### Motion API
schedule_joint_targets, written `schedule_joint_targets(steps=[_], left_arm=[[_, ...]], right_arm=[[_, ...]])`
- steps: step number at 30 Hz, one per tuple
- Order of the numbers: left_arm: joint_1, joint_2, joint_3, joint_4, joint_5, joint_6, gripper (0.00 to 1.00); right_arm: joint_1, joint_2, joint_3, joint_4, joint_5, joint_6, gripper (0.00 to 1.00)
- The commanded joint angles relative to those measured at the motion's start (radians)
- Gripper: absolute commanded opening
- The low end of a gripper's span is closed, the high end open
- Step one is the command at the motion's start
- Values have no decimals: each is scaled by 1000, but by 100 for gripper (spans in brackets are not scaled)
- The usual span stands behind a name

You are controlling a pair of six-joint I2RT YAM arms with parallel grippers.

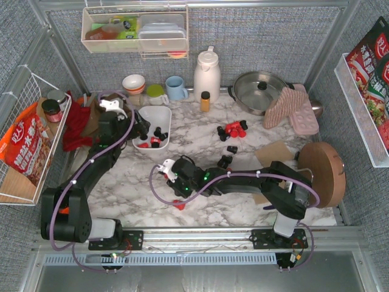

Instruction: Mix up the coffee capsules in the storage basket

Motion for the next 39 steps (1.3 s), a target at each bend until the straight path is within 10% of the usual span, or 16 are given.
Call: schedule_joint_targets(steps=[1,8,18,29,39], left_arm=[[45,24,-3,9,80,-69,99],[144,128,5,53,300,-178,99],[32,51,-18,87,234,-125,94],[-289,-58,-119,189,105,207,90],[-523,-227,-455,564,275,658,94]], right_arm=[[2,-17,-5,16,-12,-10,18],[-13,-62,-56,53,-7,-15,11],[-88,-248,-201,172,13,-27,5],[-277,-495,-347,240,-23,80,4],[-327,-651,-363,229,-89,199,4]])
